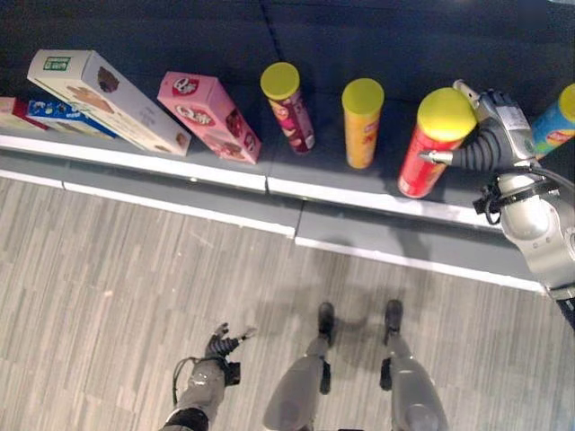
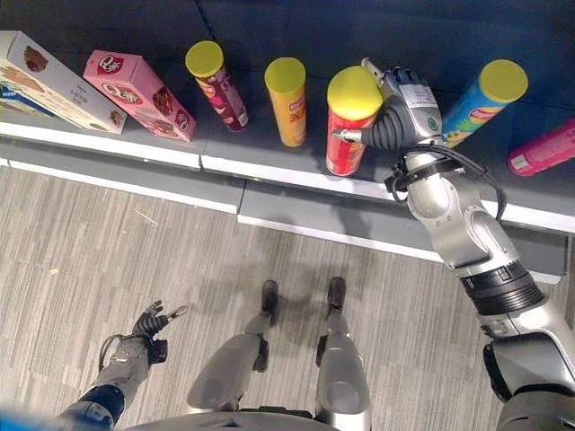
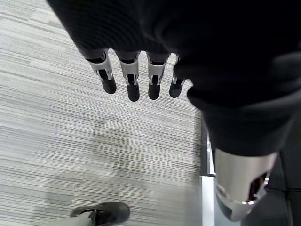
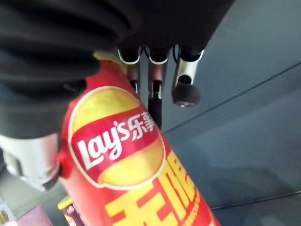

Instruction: Put the goods on the table back onto the shelves and tidy them up.

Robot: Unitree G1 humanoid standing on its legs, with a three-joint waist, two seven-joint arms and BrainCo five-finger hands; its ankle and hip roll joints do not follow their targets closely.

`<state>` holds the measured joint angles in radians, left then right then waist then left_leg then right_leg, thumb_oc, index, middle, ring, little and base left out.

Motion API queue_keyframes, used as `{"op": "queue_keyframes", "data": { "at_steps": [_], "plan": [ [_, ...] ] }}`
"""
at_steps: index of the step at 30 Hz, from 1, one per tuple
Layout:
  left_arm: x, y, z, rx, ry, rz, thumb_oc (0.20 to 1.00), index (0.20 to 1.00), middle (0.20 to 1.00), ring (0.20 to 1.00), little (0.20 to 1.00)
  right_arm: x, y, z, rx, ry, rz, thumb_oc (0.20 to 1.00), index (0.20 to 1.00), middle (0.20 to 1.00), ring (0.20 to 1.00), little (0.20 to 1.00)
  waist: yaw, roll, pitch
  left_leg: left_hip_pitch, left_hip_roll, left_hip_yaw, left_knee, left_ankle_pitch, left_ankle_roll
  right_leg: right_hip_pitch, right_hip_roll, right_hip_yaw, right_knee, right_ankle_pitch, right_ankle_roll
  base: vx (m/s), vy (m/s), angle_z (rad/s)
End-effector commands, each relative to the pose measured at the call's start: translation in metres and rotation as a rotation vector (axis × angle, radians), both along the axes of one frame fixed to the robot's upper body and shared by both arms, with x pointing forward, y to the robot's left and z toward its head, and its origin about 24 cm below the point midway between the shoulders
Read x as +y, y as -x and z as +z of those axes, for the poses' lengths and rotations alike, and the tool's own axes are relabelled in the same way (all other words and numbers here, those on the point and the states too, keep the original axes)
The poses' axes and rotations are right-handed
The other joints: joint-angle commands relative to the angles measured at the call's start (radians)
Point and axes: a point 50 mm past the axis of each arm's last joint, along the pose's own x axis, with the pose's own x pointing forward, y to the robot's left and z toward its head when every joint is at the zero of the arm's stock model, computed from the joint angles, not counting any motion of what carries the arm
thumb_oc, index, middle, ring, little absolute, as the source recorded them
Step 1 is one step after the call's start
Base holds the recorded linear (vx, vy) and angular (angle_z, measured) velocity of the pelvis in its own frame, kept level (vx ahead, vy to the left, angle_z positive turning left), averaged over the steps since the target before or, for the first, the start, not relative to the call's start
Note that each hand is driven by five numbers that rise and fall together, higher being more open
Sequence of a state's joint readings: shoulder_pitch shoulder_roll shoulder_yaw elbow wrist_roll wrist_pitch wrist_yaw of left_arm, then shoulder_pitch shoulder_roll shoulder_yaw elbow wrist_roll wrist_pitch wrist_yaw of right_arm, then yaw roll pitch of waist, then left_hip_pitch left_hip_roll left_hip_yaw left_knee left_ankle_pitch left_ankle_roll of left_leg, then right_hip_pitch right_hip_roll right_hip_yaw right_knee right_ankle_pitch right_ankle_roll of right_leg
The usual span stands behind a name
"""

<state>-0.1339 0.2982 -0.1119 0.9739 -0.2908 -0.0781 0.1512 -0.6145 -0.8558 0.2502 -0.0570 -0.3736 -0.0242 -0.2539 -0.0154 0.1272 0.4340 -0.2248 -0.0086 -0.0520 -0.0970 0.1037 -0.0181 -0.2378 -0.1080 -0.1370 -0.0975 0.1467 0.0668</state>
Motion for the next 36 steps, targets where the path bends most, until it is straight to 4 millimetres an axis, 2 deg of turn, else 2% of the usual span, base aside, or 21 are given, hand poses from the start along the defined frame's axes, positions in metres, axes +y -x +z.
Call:
{"op": "queue_keyframes", "data": {
  "at_steps": [1,6,10,22,36],
  "plan": [
    [0.008,-0.001,0.001,0.028,-0.075,-0.025,1.000,1.000,1.000,1.000,1.000,0.012,0.013,0.034,-0.198,0.063,0.030,0.200,0.200,0.200,0.200,0.200,0.014,-0.008,-0.037,0.050,0.066,0.029,0.023,-0.110,-0.041,-0.003,-0.084,0.011,0.165,-0.197,0.051,0.00,-0.003,-0.12],
    [0.002,-0.001,0.001,0.018,-0.087,-0.081,1.000,1.000,1.000,1.000,1.000,-0.013,-0.004,0.042,-0.299,0.075,-0.188,0.200,0.200,0.200,0.200,0.200,0.022,0.046,-0.033,0.041,0.056,0.029,0.010,-0.100,-0.041,-0.005,-0.095,0.008,0.155,-0.190,0.055,0.00,0.000,-0.03],
    [-0.003,-0.005,0.002,0.014,-0.090,-0.123,1.000,1.000,1.000,1.000,1.000,-0.019,-0.011,0.048,-0.333,0.082,-0.252,0.200,0.200,0.200,0.200,0.200,0.025,0.073,-0.034,0.033,0.050,0.016,0.010,-0.099,-0.043,-0.002,-0.099,-0.001,0.152,-0.188,0.058,0.02,-0.008,0.01],
    [-0.005,-0.004,0.001,0.014,-0.090,-0.143,1.000,1.000,1.000,1.000,1.000,-0.028,-0.016,0.049,-0.354,0.127,-0.330,0.200,0.200,0.200,0.200,0.200,0.030,0.100,-0.038,0.022,0.045,-0.006,0.010,-0.095,-0.049,0.003,-0.107,-0.030,0.167,-0.203,0.059,0.01,-0.017,0.07],
    [-0.011,-0.009,0.003,-0.006,-0.105,-0.175,1.000,1.000,1.000,1.000,1.000,-0.054,-0.030,0.040,-0.337,-0.021,-0.451,0.200,0.200,0.200,0.200,0.200,0.038,0.133,-0.026,0.001,0.034,-0.007,0.010,-0.090,-0.046,-0.017,-0.115,-0.023,0.169,-0.201,0.060,0.00,-0.001,0.01]
  ]
}}
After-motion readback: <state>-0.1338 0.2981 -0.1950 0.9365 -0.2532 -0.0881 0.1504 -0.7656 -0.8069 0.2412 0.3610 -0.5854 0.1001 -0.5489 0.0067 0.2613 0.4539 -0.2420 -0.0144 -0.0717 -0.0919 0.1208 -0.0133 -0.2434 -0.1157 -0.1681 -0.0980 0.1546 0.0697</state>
